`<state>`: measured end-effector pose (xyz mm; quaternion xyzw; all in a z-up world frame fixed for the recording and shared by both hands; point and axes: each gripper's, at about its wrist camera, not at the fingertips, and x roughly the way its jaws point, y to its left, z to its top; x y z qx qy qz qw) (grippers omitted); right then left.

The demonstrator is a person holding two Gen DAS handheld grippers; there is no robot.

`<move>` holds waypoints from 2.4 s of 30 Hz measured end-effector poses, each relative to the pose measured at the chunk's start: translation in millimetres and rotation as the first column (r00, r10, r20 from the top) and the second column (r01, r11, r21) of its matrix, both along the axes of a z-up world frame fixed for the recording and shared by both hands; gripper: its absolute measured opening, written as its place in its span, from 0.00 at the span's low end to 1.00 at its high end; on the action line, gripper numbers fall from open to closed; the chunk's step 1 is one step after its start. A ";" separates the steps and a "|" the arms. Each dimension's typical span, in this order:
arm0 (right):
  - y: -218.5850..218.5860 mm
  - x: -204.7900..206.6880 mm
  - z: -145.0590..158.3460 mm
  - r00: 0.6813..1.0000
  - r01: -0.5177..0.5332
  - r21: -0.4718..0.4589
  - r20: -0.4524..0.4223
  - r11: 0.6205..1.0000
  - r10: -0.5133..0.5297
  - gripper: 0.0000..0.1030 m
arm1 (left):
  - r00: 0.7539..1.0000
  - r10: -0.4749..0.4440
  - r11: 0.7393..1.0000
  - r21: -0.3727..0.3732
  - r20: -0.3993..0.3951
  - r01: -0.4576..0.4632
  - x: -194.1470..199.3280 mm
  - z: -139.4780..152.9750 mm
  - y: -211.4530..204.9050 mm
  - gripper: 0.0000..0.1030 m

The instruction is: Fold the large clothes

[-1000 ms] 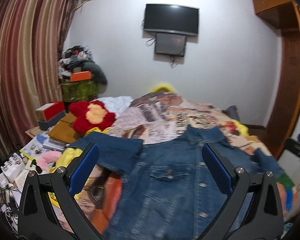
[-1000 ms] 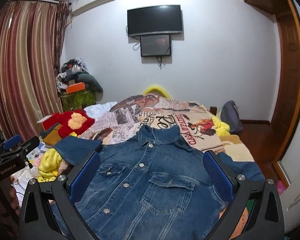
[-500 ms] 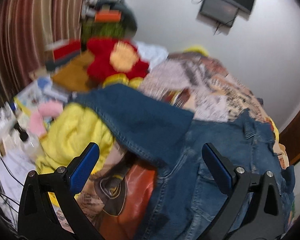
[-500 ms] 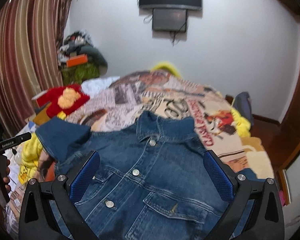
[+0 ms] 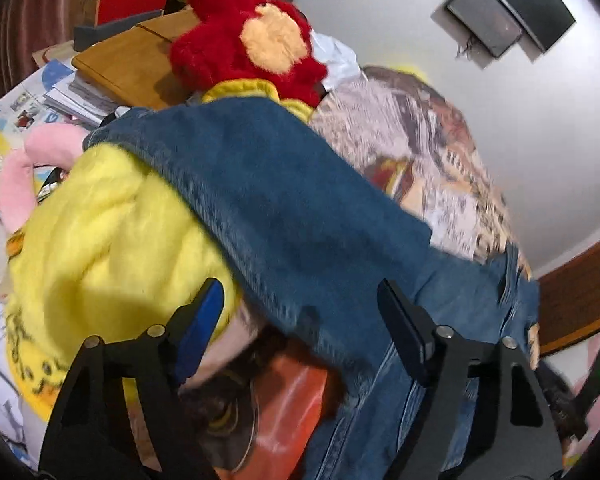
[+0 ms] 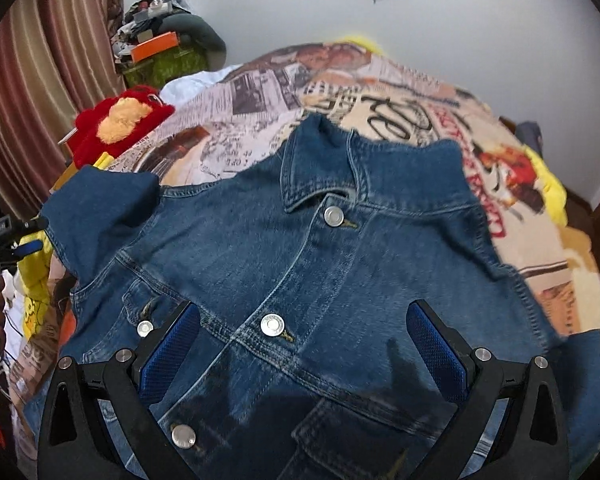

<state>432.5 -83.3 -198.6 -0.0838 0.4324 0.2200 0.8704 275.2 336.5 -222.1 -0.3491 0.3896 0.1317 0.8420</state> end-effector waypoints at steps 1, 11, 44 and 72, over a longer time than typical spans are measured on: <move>-1.2 2.8 -2.5 1.000 0.004 0.007 -0.012 1.000 -0.004 1.00 | 1.000 0.011 1.000 -0.004 0.002 -0.011 2.9 -0.5 5.6 0.65; -6.3 9.5 -13.9 0.997 0.011 0.020 -0.075 1.000 -0.010 1.00 | 0.992 0.098 0.988 0.132 -0.085 -0.086 34.7 -11.1 38.4 0.15; -80.5 -42.8 34.1 0.998 0.052 0.014 -0.039 0.999 -0.051 1.00 | 0.827 -0.534 0.792 0.241 -0.174 0.561 94.3 -3.5 -249.4 0.07; -44.0 -29.9 12.3 1.000 0.017 -0.057 -0.014 0.998 -0.018 1.00 | 0.988 -0.090 0.993 -0.086 -0.124 0.079 24.6 -49.6 -54.2 0.60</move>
